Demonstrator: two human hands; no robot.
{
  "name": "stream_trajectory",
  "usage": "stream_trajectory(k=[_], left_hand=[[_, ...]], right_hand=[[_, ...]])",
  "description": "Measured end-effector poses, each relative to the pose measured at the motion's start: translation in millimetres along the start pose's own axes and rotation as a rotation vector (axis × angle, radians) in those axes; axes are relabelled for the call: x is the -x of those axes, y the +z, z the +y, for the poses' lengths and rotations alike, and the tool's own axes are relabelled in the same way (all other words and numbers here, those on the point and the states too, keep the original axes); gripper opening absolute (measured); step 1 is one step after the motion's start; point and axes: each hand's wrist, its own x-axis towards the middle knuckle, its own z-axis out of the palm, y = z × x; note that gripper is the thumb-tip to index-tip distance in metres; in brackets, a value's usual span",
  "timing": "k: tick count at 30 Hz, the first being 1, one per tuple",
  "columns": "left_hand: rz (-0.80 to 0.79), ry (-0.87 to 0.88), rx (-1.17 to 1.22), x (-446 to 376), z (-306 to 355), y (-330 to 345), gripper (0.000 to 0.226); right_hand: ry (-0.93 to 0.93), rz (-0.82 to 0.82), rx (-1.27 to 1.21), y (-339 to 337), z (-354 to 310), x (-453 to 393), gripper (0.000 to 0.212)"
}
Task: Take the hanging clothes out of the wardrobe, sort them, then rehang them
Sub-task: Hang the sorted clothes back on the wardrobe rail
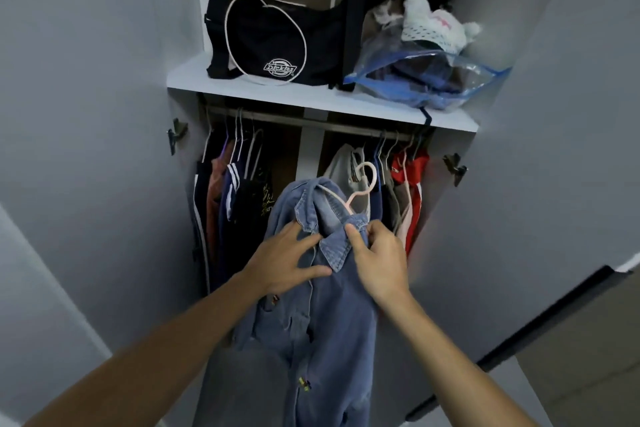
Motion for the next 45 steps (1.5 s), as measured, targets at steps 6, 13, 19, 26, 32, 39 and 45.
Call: stream_trajectory(k=[6,13,19,26,32,39,45], left_hand=[[-0.095,-0.010,0.026,-69,-66,5,0.074],[-0.167,-0.039,0.002,-159,-118,18,0.095],[-0.150,-0.076,-0.039,-236,-156,54,0.097],[-0.114,-0.120,-0.060,-319,-194,103,0.095],[-0.136,-0.106,-0.045,-350,-205,117,0.089],[-0.246,-0.101,-0.033,-374,-214,141,0.088],[-0.249,-0.085,0.064,-384,-207,166,0.087]], right_hand=[[0.040,0.018,0.051,50,1,-77,0.038],[0.013,0.034,0.157,79,18,-170,0.041],[-0.072,0.044,0.297,97,52,-254,0.041],[-0.119,0.092,0.392,119,92,-337,0.040],[-0.113,0.074,0.410,137,115,-375,0.047],[-0.060,0.063,0.499,144,137,-392,0.044],[-0.130,0.101,0.639,139,156,-390,0.041]])
